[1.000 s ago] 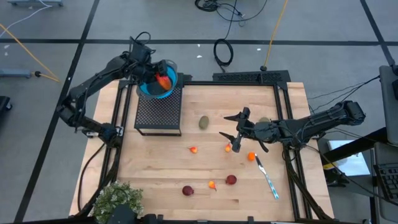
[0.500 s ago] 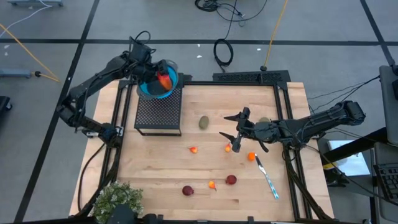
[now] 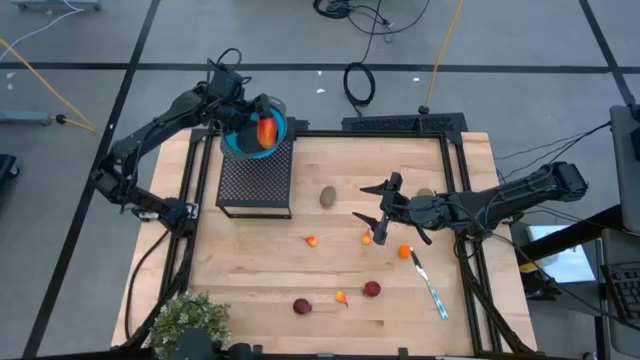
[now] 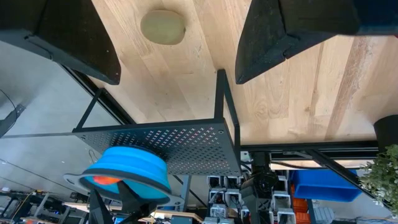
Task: Pick & Place Fruit
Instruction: Put the right kiwi into the blue strainer bowl on the shelf
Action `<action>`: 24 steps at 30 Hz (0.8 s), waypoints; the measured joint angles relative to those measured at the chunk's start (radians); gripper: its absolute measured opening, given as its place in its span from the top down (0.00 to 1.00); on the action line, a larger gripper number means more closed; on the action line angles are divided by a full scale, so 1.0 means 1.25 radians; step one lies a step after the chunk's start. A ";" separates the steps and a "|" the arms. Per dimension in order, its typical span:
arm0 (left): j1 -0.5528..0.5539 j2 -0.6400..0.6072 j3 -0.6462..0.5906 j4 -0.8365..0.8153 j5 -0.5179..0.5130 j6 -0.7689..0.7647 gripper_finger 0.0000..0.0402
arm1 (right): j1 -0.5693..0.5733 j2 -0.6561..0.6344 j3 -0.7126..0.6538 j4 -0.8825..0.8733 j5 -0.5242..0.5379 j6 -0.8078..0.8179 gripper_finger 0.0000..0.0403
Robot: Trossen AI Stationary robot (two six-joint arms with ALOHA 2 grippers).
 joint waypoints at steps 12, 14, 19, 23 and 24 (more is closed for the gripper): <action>-0.034 -0.086 0.000 0.171 0.076 -0.021 0.30 | 0.000 0.000 0.000 -0.001 0.000 0.000 0.24; -0.045 -0.111 0.000 0.168 0.066 -0.021 0.32 | 0.000 0.000 0.000 -0.002 0.000 0.000 0.24; -0.090 -0.171 0.000 0.167 0.059 0.012 0.39 | 0.000 0.000 0.000 -0.002 0.000 -0.002 0.24; -0.136 -0.218 0.000 0.167 0.041 0.126 0.47 | 0.000 0.000 0.000 -0.002 0.000 -0.010 0.24; -0.146 -0.231 0.000 0.166 0.030 0.161 0.49 | 0.000 0.000 0.000 -0.002 0.000 -0.010 0.24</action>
